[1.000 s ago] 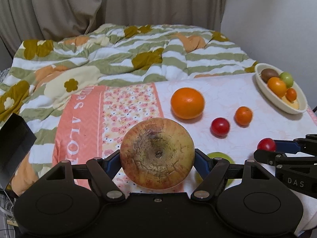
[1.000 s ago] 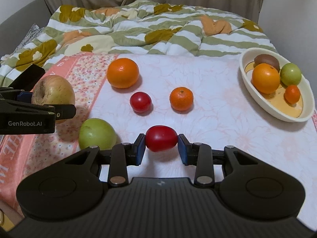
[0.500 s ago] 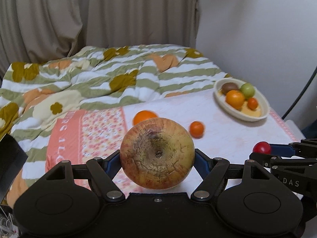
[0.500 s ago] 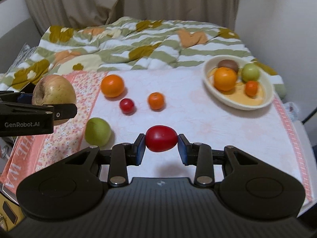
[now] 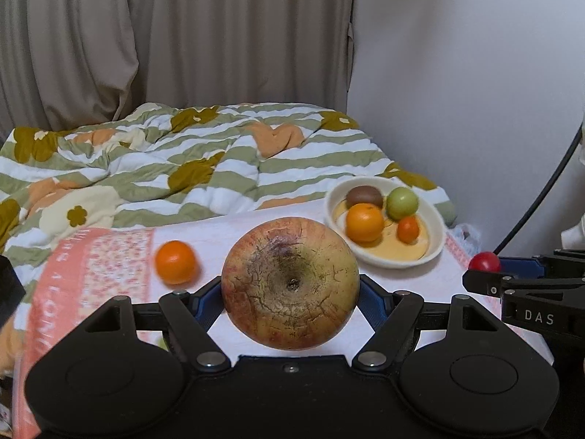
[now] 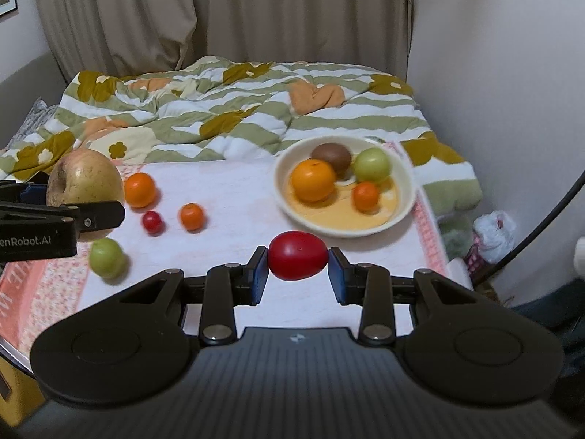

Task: Organize fruits
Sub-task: 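Carry the russet apple and red tomato over the white bowl with both tools, then open the left tool to drop the apple in the bowl while the right tool releases the tomato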

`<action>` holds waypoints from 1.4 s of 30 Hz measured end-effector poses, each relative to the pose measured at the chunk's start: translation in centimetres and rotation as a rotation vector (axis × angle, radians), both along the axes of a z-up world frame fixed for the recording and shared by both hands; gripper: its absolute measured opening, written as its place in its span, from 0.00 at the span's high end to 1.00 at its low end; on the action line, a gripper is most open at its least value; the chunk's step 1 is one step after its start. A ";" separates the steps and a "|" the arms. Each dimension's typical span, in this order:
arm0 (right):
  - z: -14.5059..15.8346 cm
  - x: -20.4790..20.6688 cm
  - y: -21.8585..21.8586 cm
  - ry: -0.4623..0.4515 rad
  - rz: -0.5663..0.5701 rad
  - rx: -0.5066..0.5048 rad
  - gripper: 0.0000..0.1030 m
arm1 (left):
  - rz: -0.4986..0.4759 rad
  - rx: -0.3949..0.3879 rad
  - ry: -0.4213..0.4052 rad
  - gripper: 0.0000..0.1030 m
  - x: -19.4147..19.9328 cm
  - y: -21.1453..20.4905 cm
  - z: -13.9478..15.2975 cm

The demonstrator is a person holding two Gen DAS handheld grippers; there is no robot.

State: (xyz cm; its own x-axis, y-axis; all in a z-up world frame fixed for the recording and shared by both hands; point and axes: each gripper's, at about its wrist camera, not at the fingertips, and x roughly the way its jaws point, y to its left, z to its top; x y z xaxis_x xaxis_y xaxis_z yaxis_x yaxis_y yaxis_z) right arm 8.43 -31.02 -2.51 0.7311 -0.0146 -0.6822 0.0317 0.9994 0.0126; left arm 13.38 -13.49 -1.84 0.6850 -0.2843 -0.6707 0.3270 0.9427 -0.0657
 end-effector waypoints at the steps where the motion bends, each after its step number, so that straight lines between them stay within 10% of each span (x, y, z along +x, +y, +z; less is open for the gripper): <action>1: 0.1 0.2 -1.1 -0.003 0.013 -0.002 0.51 | 0.010 -0.006 0.002 0.24 0.1 -0.9 -0.2; 19: -1.7 7.2 -13.2 0.015 0.055 0.003 0.51 | -0.019 0.049 0.060 0.24 5.3 -14.1 -4.3; 42: -4.5 11.5 -16.0 0.072 -0.039 0.047 0.51 | -0.171 0.191 0.098 0.17 10.2 -19.6 -9.3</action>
